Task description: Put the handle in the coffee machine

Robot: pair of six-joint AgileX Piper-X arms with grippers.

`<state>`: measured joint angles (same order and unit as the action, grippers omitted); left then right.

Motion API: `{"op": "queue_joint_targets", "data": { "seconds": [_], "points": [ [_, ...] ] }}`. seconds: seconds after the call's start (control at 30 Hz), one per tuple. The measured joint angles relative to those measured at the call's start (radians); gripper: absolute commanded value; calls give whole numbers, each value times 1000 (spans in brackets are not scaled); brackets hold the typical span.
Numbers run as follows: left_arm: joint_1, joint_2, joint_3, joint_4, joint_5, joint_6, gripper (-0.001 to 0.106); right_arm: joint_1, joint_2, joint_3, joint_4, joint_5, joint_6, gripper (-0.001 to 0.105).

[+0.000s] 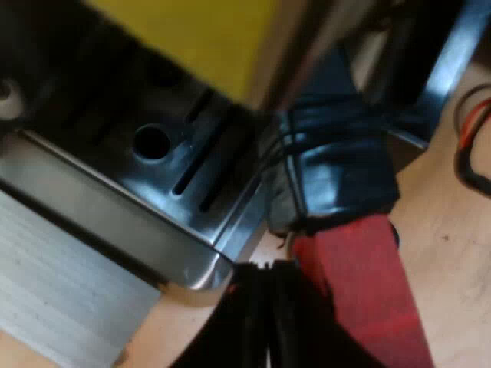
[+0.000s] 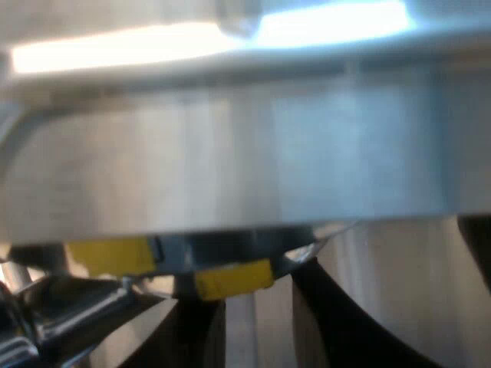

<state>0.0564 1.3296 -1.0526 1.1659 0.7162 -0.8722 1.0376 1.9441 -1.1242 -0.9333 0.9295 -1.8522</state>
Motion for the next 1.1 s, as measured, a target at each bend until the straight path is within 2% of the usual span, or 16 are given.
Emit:
{"op": "queue_joint_targets", "data": {
  "seconds": [0.1, 0.47, 0.77, 0.93, 1.1],
  "points": [
    [3, 0, 0, 4, 30, -31, 0, 0, 0, 0, -2, 0, 0, 23],
    [-9, 0, 23, -3, 33, -50, 0, 0, 0, 2, -5, 2, -2, 23],
    [-48, 0, 29, -23, -4, -78, 0, 0, 0, 11, -19, 15, -88, 23],
    [-63, 0, 29, -25, -20, -92, 0, 0, -12, 13, -17, 18, -92, 23],
    [-76, -3, 34, -11, 1, -95, 0, 2, -79, 26, 123, 22, -133, 23]
  ]
}}
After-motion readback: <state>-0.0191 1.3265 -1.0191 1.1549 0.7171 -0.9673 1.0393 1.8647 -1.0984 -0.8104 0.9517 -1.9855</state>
